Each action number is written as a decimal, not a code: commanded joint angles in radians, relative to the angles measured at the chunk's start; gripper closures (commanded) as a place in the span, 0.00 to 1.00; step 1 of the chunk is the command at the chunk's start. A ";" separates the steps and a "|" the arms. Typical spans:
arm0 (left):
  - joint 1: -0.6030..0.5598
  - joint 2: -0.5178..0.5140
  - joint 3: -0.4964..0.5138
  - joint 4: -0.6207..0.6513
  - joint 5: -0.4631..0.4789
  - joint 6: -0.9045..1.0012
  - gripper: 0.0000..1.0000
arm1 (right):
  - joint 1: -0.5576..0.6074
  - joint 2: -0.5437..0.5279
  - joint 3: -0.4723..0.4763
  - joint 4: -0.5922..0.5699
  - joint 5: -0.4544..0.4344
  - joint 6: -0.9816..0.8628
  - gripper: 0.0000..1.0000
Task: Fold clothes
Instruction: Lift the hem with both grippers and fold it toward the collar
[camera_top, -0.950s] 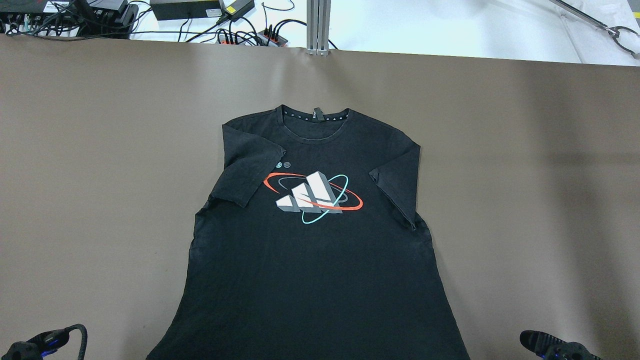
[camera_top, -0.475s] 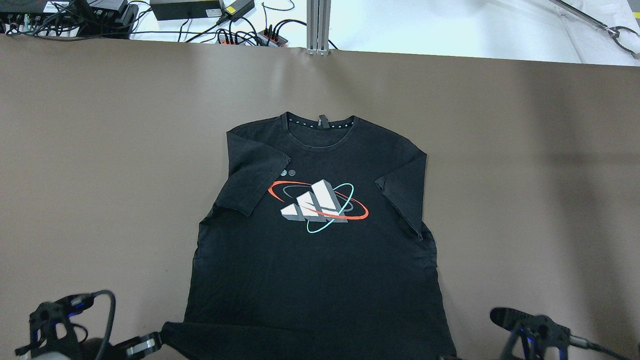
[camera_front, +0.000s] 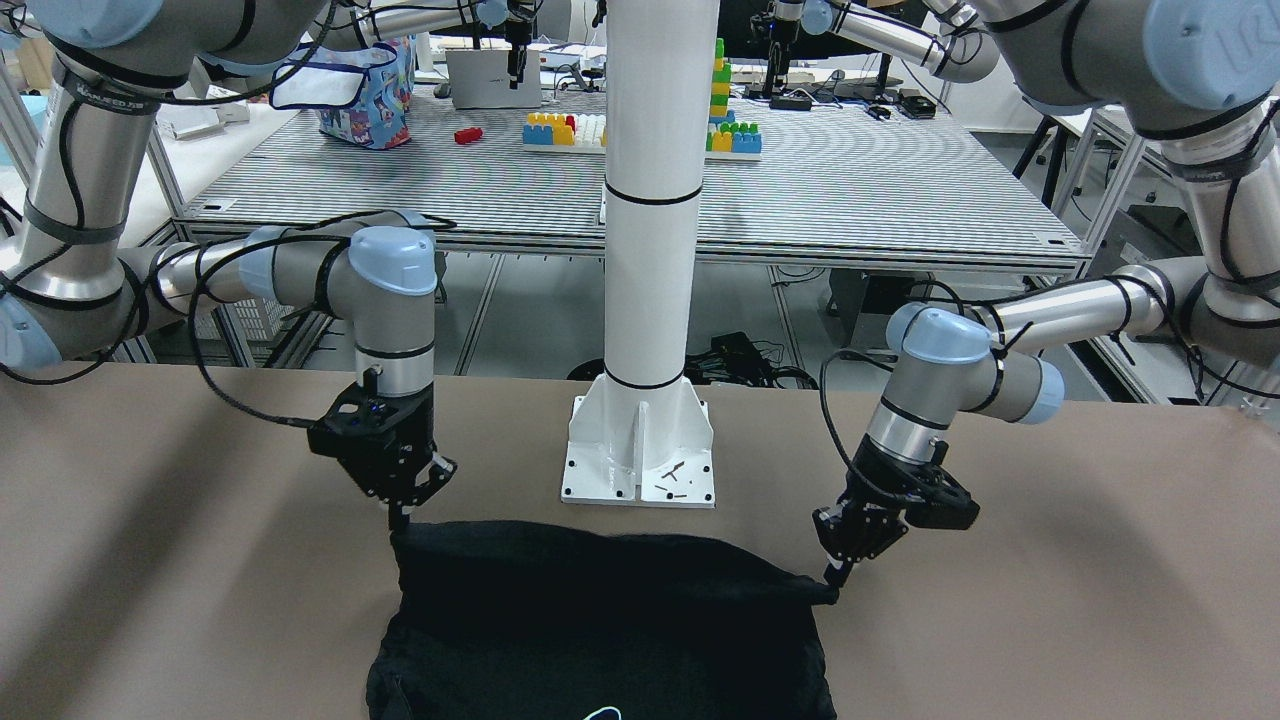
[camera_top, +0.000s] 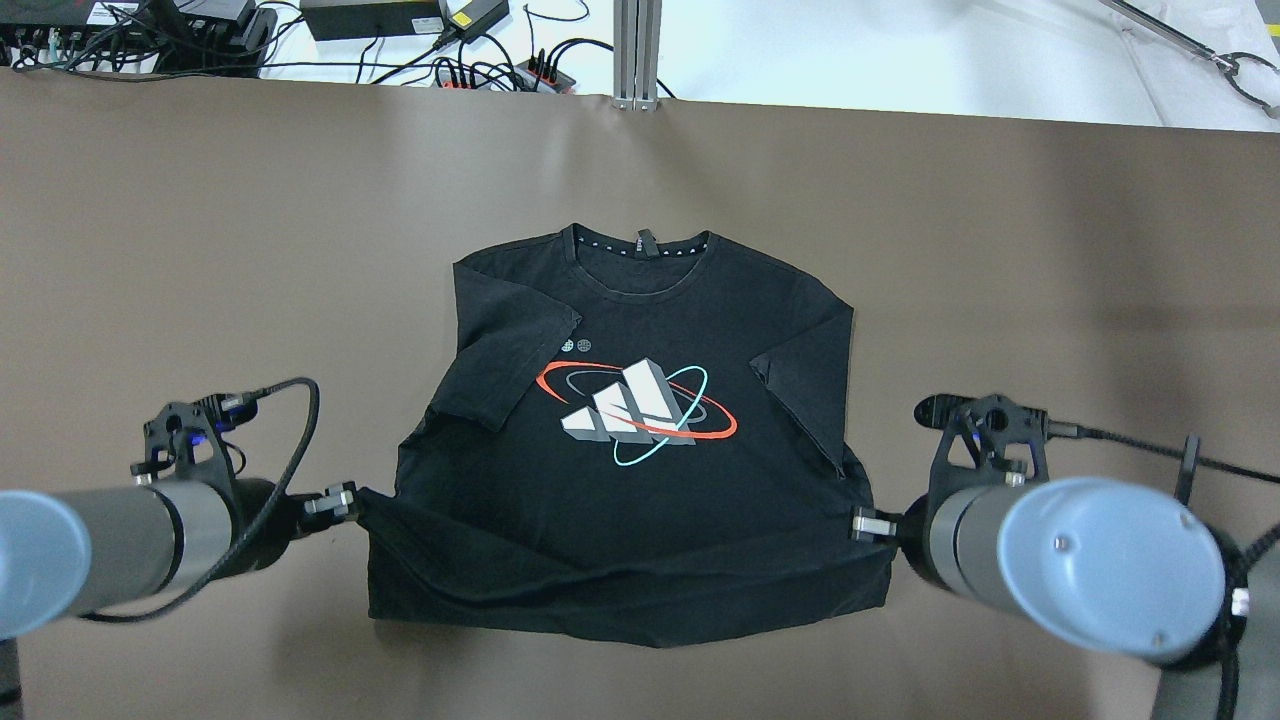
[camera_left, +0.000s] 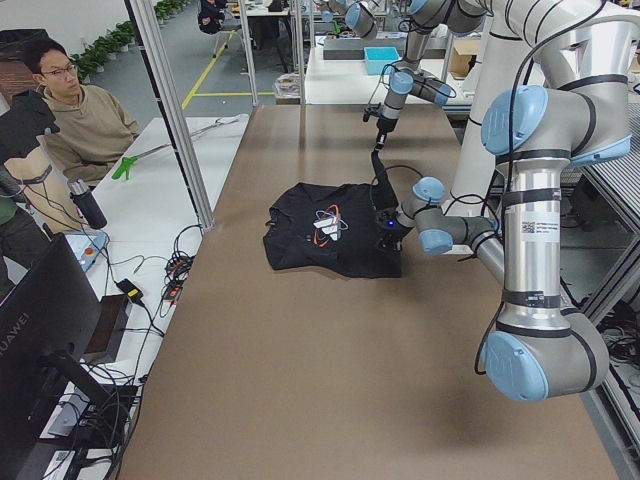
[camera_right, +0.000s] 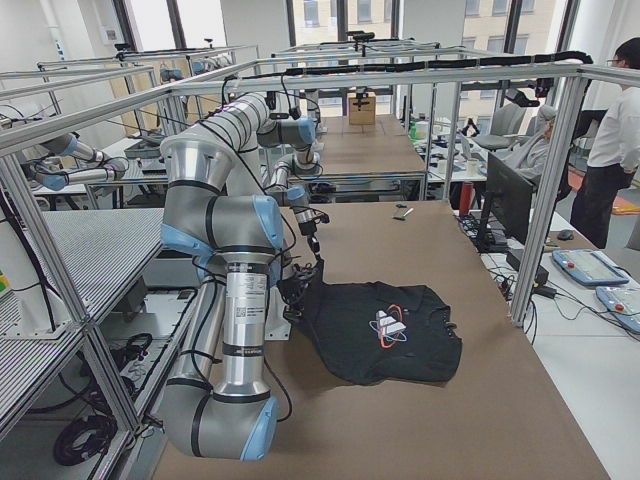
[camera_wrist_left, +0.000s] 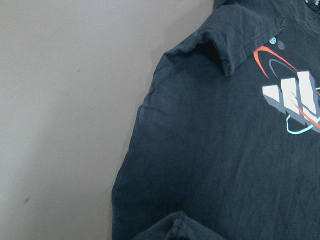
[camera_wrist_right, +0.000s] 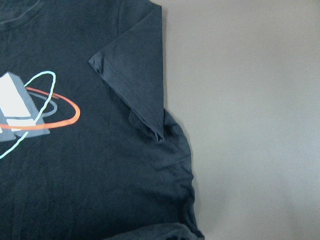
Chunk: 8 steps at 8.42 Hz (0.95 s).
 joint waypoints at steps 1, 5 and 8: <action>-0.222 -0.102 0.135 -0.001 -0.181 0.123 1.00 | 0.258 0.045 -0.202 0.089 0.134 -0.269 1.00; -0.270 -0.205 0.216 -0.001 -0.178 0.124 1.00 | 0.351 0.111 -0.391 0.200 0.131 -0.300 1.00; -0.349 -0.442 0.516 -0.008 -0.184 0.157 1.00 | 0.380 0.232 -0.690 0.368 0.118 -0.301 1.00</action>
